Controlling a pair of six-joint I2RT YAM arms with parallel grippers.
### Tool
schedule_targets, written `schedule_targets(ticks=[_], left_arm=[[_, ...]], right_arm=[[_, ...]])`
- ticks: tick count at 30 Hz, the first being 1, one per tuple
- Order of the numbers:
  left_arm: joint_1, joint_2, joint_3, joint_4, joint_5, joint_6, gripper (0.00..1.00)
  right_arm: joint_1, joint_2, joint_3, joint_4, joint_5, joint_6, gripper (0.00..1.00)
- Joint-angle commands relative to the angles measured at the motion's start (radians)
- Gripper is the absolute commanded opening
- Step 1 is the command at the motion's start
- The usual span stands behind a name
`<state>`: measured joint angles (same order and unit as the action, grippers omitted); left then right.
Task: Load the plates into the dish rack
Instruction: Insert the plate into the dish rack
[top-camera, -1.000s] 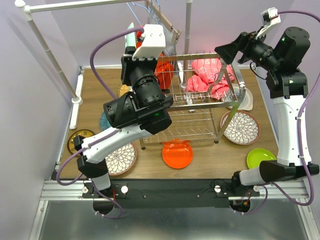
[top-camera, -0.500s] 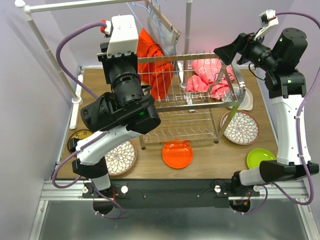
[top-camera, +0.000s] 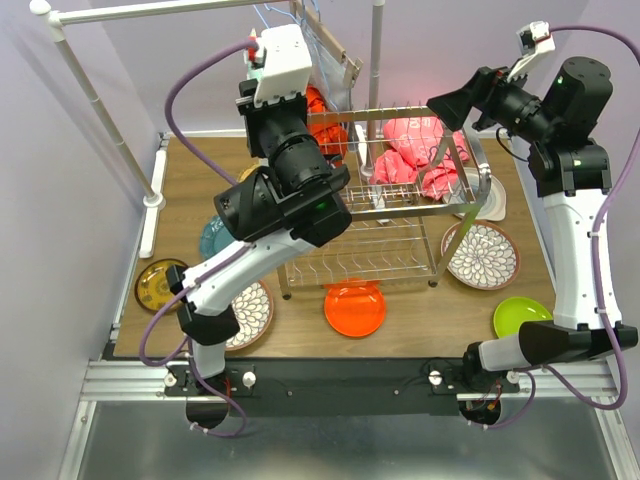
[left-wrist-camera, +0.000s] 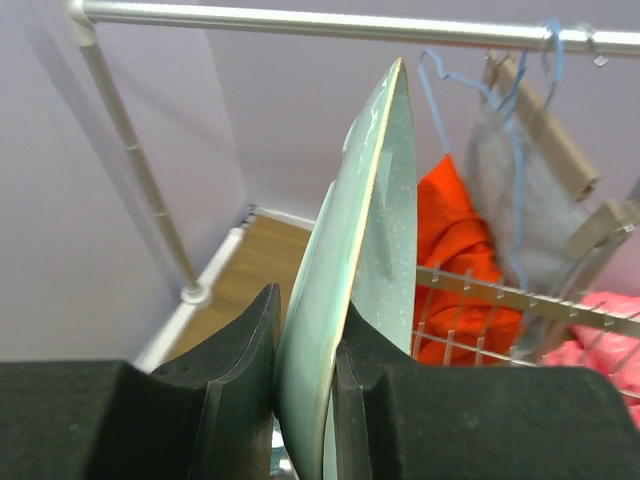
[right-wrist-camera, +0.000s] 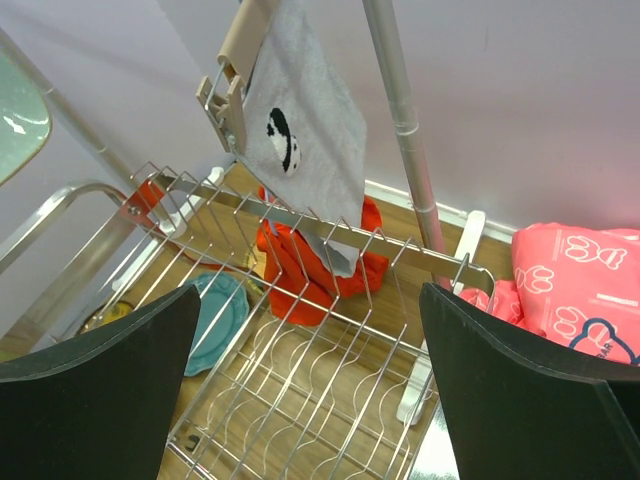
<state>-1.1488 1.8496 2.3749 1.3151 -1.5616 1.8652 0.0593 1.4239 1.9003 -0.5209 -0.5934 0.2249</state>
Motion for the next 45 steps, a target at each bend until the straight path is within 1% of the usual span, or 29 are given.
schedule_targets(ticks=[1, 2, 3, 4, 6, 7, 9, 10, 11, 13, 14, 17, 19, 22, 26, 33, 39, 45], left_arm=[[-0.025, -0.14, 0.017, -0.454, 0.094, -0.737, 0.0], [-0.016, -0.164, 0.02, -0.596, 0.162, -0.88, 0.0], [-0.009, -0.183, 0.023, -0.693, 0.193, -1.099, 0.0], [-0.003, -0.216, 0.011, -0.785, 0.221, -1.145, 0.0], [-0.002, -0.231, 0.001, -0.792, 0.259, -1.167, 0.0], [-0.002, -0.242, 0.007, -0.842, 0.268, -1.199, 0.0], [-0.002, -0.256, 0.039, -1.011, 0.345, -1.34, 0.0], [0.004, -0.282, 0.049, -1.147, 0.371, -1.492, 0.0], [0.006, -0.299, 0.041, -1.193, 0.423, -1.541, 0.0], [0.008, -0.351, 0.0, -1.29, 0.455, -1.635, 0.0], [0.009, -0.366, -0.011, -1.313, 0.48, -1.714, 0.0], [0.008, -0.388, -0.022, -1.494, 0.486, -1.826, 0.0], [0.008, -0.395, -0.034, -1.58, 0.48, -1.854, 0.0], [0.009, -0.391, -0.04, -1.637, 0.469, -1.861, 0.0], [0.009, -0.366, -0.057, -1.656, 0.431, -1.85, 0.0], [0.043, -0.339, -0.071, -1.674, 0.399, -1.847, 0.0], [0.052, -0.331, -0.069, -1.74, 0.36, -1.861, 0.0], [0.063, -0.348, -0.082, -1.887, 0.359, -1.962, 0.0]], right_arm=[[-0.001, -0.028, -0.015, 0.001, -0.009, -0.004, 1.0], [-0.001, -0.028, -0.014, 0.001, -0.009, -0.004, 1.0], [0.0, -0.029, -0.014, -0.001, -0.011, -0.006, 1.0], [-0.001, -0.033, -0.012, 0.001, -0.011, -0.009, 1.0], [-0.003, -0.033, -0.009, 0.001, -0.011, -0.015, 1.0], [0.0, -0.034, -0.009, -0.001, -0.011, -0.018, 1.0], [0.002, -0.033, -0.004, 0.001, -0.013, -0.016, 1.0], [0.001, -0.031, -0.003, 0.001, -0.016, -0.016, 1.0], [-0.001, -0.029, -0.003, 0.001, -0.017, -0.015, 1.0], [-0.001, -0.028, -0.001, 0.002, -0.025, -0.01, 1.0], [-0.001, -0.026, -0.003, 0.001, -0.028, -0.007, 1.0], [0.002, -0.026, -0.004, 0.002, -0.034, -0.007, 1.0], [0.0, -0.026, -0.006, 0.002, -0.034, -0.01, 1.0], [0.001, -0.026, -0.007, 0.002, -0.037, -0.006, 1.0], [-0.001, -0.031, -0.015, 0.002, -0.039, -0.004, 1.0], [0.001, -0.043, -0.027, 0.002, -0.022, -0.012, 1.0], [0.0, -0.037, -0.023, 0.002, -0.023, -0.01, 1.0], [-0.001, -0.033, -0.021, 0.004, -0.028, -0.004, 1.0]])
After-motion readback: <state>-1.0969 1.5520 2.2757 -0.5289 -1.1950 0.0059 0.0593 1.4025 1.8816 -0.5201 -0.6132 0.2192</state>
